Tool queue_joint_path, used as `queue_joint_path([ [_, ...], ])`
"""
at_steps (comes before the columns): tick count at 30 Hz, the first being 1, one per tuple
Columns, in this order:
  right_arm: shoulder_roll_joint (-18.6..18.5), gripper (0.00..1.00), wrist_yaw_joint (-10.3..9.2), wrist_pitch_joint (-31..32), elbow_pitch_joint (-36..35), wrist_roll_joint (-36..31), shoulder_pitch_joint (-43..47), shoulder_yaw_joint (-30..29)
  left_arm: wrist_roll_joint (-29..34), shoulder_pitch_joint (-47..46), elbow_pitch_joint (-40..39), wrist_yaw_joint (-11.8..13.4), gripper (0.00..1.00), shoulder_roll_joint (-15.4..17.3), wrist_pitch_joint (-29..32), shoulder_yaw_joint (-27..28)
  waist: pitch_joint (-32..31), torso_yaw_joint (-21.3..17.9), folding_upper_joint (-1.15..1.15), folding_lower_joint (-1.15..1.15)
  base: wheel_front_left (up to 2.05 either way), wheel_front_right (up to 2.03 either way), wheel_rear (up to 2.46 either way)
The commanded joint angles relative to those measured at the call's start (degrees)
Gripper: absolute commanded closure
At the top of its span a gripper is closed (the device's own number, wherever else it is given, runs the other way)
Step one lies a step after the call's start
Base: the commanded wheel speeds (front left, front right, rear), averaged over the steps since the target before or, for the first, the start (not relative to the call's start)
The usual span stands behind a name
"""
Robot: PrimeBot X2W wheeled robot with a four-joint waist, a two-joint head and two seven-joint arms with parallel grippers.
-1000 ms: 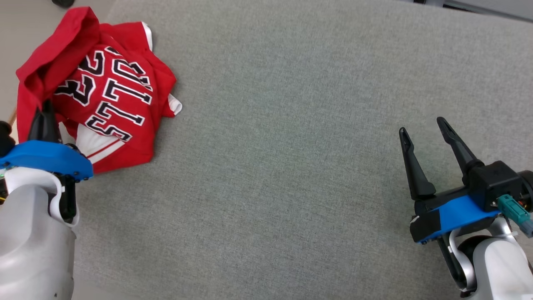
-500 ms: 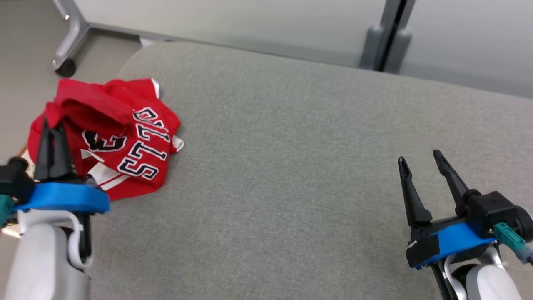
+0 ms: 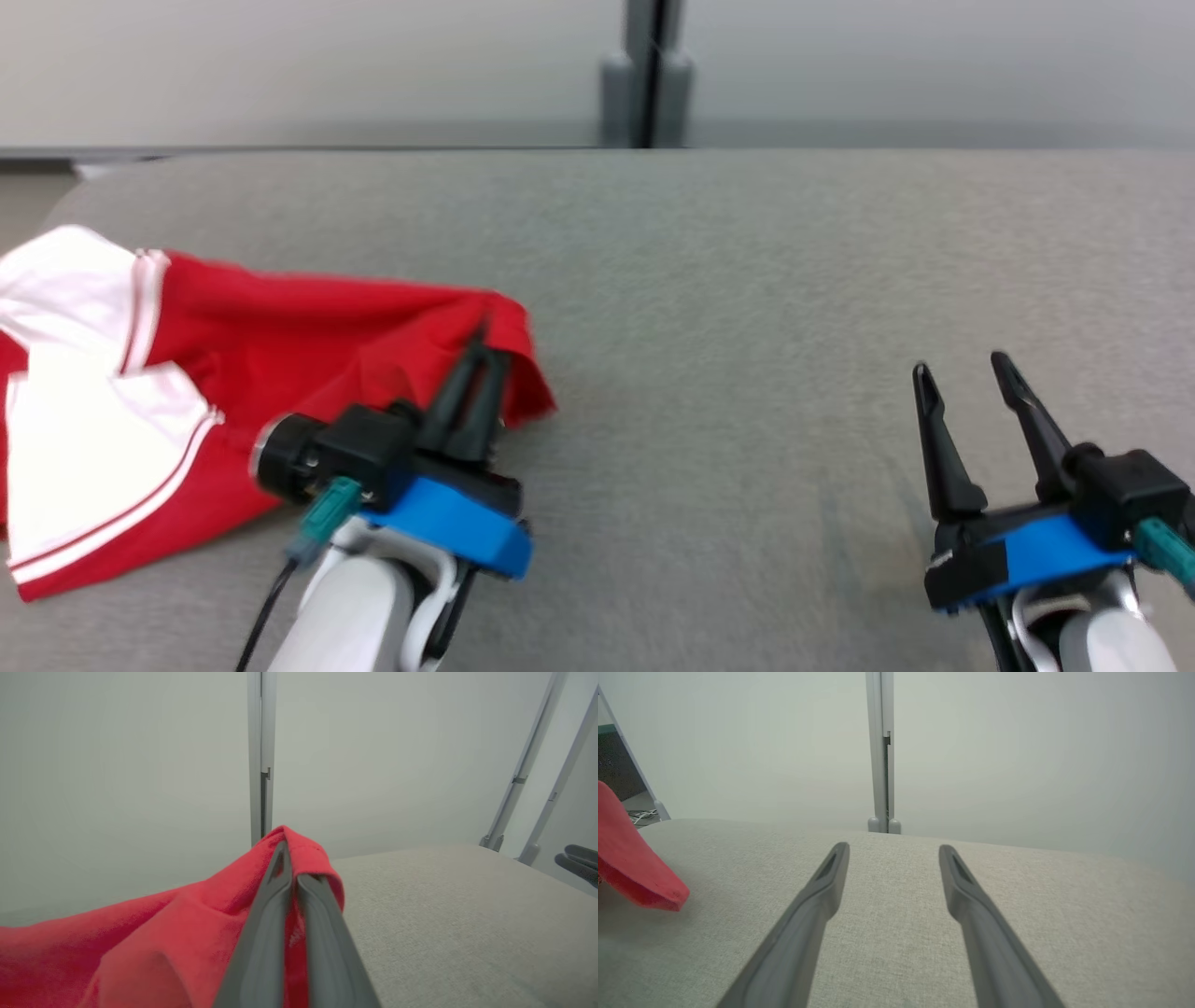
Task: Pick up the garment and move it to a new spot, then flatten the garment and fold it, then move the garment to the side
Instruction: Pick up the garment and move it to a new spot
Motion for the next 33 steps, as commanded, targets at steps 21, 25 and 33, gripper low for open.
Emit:
queue_joint_path([
  [21, 0.05, 0.0, 0.02, -6.78, 4.6, 4.93, -5.06, -0.01, -6.23, -22.02, 8.2, -0.4, 1.0, -2.11, -0.92, -27.59, 14.62, -18.45, 0.01, 0.0, 0.0, 0.0, 0.0],
  [25, 0.06, 0.0, 0.02, -7.32, 5.71, 4.65, -5.86, 0.0, -6.95, -22.46, 11.29, -0.4, 0.0, -2.05, -2.19, -29.12, 14.43, -17.18, 0.01, 0.0, 0.0, 0.0, 0.0],
  [33, 0.05, 0.0, 0.02, -6.94, 6.99, 3.33, -6.03, -0.57, -8.29, -21.43, 11.4, -0.05, 0.0, -1.04, -5.0, -29.12, 10.8, -12.91, 0.01, 0.0, 0.0, 0.0, 0.0],
])
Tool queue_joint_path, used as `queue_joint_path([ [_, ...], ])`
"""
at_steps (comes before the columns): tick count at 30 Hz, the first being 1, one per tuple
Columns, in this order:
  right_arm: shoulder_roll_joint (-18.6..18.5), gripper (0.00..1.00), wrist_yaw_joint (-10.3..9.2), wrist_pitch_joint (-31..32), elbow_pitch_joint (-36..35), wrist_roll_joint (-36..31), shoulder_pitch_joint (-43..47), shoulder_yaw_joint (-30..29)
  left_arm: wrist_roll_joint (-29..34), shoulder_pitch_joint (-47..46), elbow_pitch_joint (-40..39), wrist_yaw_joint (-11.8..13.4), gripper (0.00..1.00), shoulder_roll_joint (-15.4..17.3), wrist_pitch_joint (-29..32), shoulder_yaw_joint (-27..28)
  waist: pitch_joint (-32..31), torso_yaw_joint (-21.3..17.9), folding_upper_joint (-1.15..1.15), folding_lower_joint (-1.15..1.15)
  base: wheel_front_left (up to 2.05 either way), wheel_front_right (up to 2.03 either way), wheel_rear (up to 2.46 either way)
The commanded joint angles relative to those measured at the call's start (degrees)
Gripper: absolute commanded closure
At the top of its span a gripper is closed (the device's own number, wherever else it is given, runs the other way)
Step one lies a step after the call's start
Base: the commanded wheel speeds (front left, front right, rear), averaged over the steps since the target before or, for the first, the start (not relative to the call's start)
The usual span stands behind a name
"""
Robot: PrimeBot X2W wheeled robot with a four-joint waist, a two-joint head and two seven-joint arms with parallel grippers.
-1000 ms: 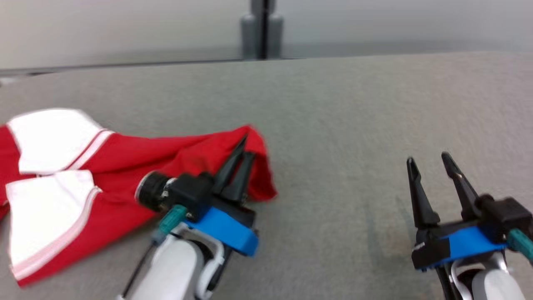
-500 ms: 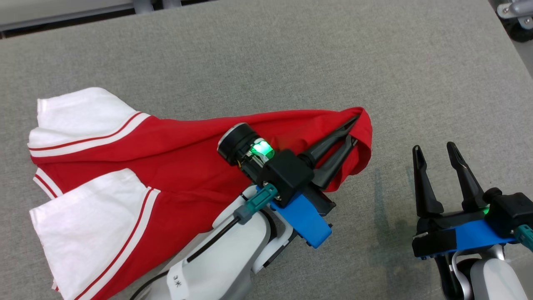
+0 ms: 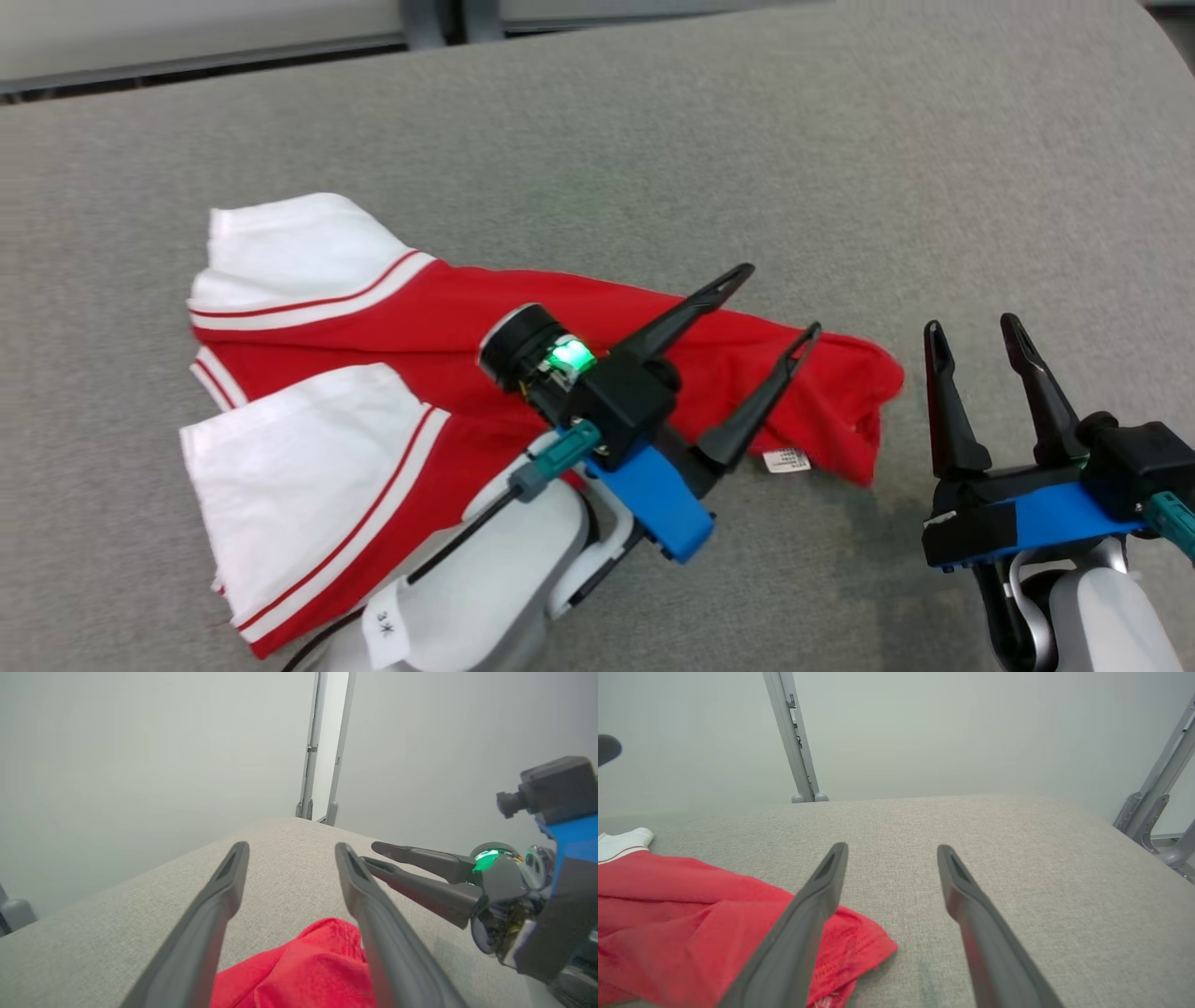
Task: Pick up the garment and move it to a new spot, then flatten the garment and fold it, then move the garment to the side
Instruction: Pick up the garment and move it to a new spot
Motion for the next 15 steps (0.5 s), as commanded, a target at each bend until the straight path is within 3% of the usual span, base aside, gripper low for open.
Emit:
queue_joint_path([
  [1, 0.0, 0.0, 0.0, 0.17, -0.02, -0.38, -0.39, -0.02, 0.04, 0.52, -0.13, 0.37, 0.0, 0.72, -0.31, 0.51, -0.31, 0.32, -0.01, 0.0, 0.0, 0.0, 0.0],
  [5, 0.0, 0.0, 0.0, 1.01, -0.41, -1.16, 0.43, -0.52, -0.9, 2.68, -0.45, 3.13, 0.0, 2.71, -1.74, 3.42, -2.78, 2.89, -0.01, 0.0, 0.0, 0.0, 0.0],
  [9, -0.01, 0.0, 0.0, 2.47, -1.53, -2.12, 1.82, -1.11, -3.48, 6.64, 0.23, 7.49, 0.0, 6.1, -3.3, 9.87, -5.78, 6.01, -0.01, 0.0, 0.0, 0.0, 0.0],
  [15, -0.01, 0.0, 0.0, 3.98, -2.75, -2.73, 3.33, -1.25, -6.38, 11.21, 0.63, 10.86, 0.0, 9.67, -3.99, 17.17, -8.33, 8.71, -0.01, 0.0, 0.0, 0.0, 0.0],
])
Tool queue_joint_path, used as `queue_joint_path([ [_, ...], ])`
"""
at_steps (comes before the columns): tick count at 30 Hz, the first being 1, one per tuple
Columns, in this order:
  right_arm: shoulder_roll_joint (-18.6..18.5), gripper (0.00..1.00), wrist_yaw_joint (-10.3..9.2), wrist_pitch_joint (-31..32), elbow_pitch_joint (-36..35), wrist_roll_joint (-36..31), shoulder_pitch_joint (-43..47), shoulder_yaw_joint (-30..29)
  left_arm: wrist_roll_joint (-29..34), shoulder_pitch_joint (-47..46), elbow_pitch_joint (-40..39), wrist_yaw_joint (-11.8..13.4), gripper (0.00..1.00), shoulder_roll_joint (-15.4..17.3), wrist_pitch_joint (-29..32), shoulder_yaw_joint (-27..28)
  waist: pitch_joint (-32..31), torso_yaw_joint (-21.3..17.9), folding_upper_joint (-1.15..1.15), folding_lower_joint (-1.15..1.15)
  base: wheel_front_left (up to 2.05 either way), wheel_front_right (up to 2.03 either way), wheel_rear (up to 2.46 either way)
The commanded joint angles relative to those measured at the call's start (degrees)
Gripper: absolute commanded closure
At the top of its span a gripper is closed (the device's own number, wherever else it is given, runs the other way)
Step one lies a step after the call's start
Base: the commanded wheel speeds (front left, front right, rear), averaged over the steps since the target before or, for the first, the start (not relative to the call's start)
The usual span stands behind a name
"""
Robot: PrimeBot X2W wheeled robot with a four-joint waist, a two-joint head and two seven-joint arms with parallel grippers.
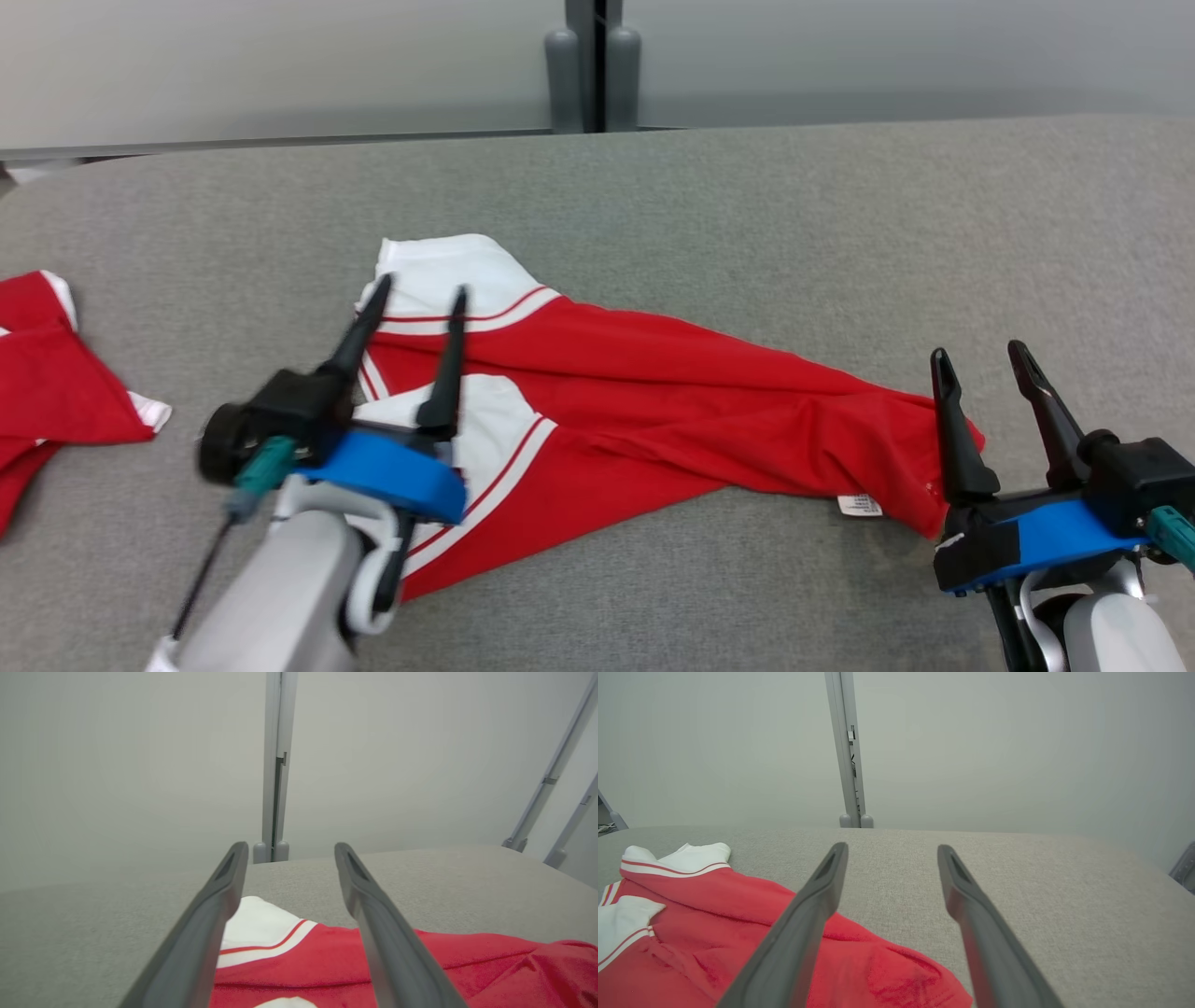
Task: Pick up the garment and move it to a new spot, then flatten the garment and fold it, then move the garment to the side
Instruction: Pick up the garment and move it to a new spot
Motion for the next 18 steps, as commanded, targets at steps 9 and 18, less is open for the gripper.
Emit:
queue_joint_path([
  [9, -0.05, 0.0, 0.0, 2.09, -1.35, -0.32, 3.11, -0.15, -2.59, 8.79, -2.2, 0.89, 0.0, 4.56, -0.41, 10.22, -3.58, 2.98, 0.0, 0.01, 0.0, 0.0, 0.0],
  [18, -0.05, 0.0, 0.0, 3.68, -1.85, 0.57, 7.57, -0.44, -0.69, 14.58, -2.88, 0.99, 0.0, 6.87, 0.0, 9.67, -7.41, 2.72, 0.0, 0.01, 0.0, 0.0, 0.0],
])
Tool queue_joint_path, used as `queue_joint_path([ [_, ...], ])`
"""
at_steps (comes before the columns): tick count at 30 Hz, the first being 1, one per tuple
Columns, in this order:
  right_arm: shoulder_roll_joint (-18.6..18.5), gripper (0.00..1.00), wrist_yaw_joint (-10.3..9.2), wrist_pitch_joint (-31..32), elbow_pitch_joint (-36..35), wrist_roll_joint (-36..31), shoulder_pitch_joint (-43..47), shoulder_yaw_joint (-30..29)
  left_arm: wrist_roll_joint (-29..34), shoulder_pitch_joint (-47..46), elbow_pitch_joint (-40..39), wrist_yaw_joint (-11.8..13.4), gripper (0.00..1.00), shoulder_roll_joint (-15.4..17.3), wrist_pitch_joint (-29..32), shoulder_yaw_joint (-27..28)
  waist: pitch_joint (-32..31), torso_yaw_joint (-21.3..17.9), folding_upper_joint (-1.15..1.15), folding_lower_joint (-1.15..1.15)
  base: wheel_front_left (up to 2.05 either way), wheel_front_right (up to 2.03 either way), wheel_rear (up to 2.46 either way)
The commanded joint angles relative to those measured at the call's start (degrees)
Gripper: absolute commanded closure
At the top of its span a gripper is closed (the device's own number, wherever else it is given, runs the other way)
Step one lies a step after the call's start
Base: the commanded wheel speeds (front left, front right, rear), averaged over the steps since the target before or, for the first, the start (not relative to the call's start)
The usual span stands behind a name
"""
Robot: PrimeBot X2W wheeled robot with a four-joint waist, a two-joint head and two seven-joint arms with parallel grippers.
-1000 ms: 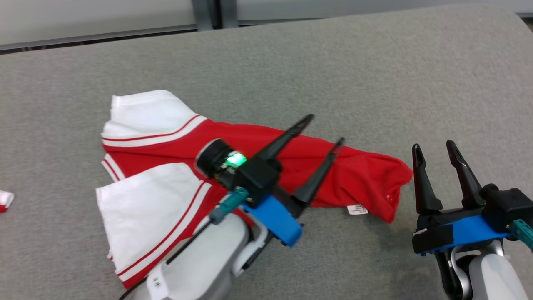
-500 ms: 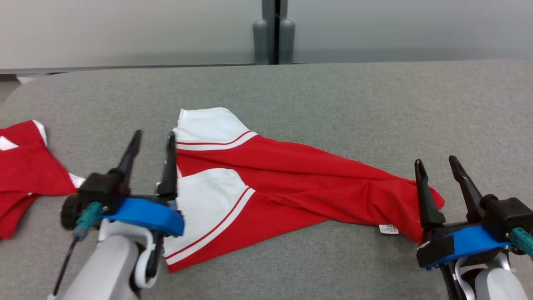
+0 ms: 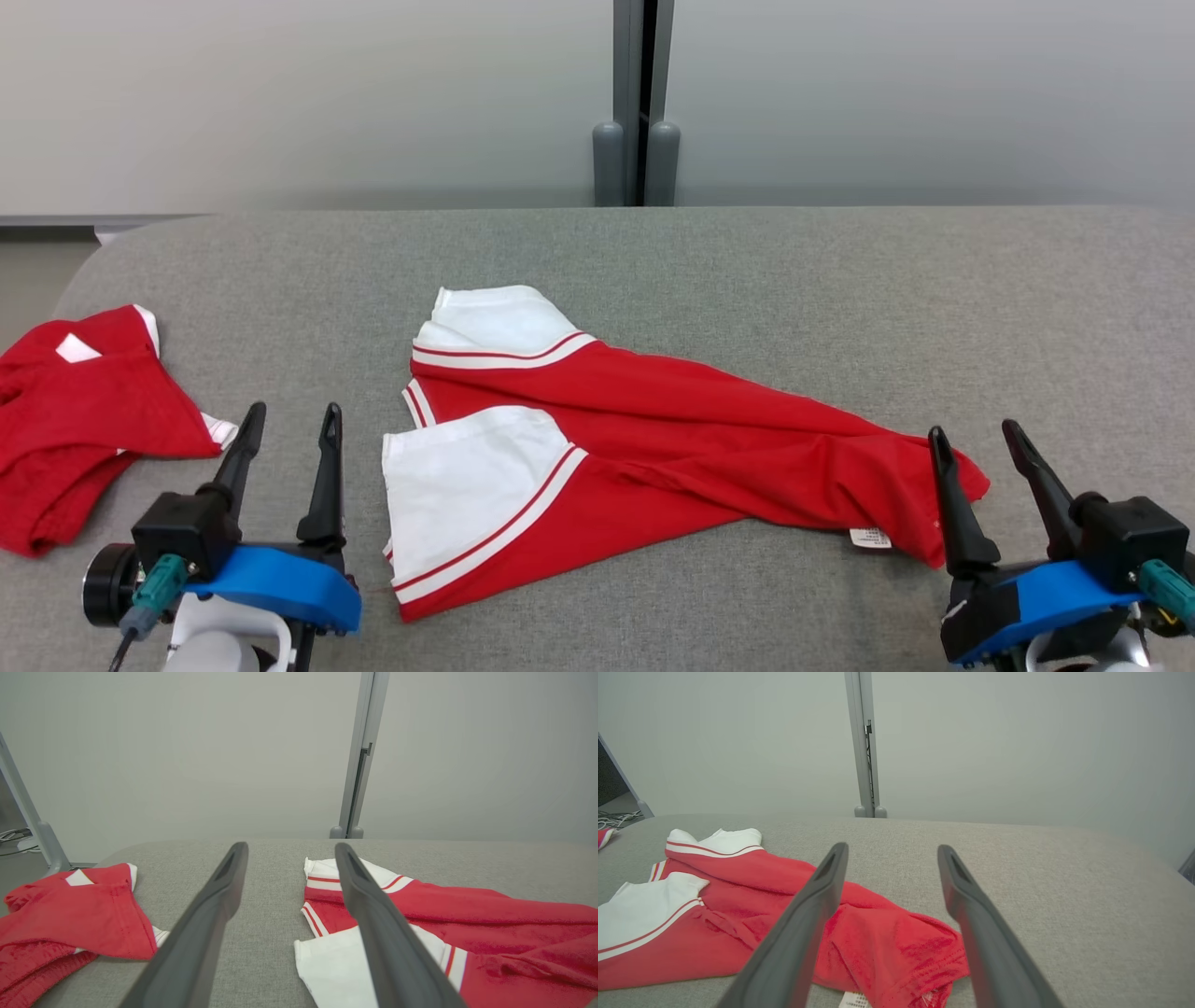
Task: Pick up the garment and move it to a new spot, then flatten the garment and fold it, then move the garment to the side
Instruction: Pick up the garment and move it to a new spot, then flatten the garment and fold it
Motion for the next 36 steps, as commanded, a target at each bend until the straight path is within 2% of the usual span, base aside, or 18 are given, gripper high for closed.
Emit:
queue_joint_path([
  [1, -0.06, 0.0, 0.0, 0.35, -0.29, 0.15, 1.16, -0.13, 0.54, 0.61, -0.32, 0.29, 0.0, 0.48, 0.18, -0.26, -0.57, -0.36, 0.0, 0.01, 0.0, 0.0, 0.0],
  [8, -0.05, 0.0, 0.0, 1.28, -1.27, 0.86, 4.29, -0.18, 2.34, 3.68, -2.25, 1.03, 0.0, 1.73, 0.98, -2.34, -2.89, -0.6, 0.0, 0.01, 0.0, 0.0, 0.0],
  [19, -0.05, 0.0, 0.0, 2.65, -3.22, 1.43, 6.41, -0.17, 1.34, 6.62, -4.86, 2.16, 0.0, 2.21, 1.39, -2.28, -4.32, -0.61, 0.0, 0.01, 0.0, 0.0, 0.0],
  [31, -0.05, 0.0, 0.0, 3.05, -3.28, 1.34, 6.1, -0.14, 0.82, 6.06, -5.56, 2.83, 0.0, 2.37, 1.62, -2.3, -3.62, -0.59, 0.0, 0.01, 0.0, 0.0, 0.0],
  [36, -0.04, 0.0, 0.0, 4.4, -0.85, 1.02, 7.1, 0.08, 1.35, 4.3, -5.99, 2.39, 0.0, 2.25, 1.52, -2.77, -1.33, 0.17, 0.0, 0.01, 0.0, 0.0, 0.0],
])
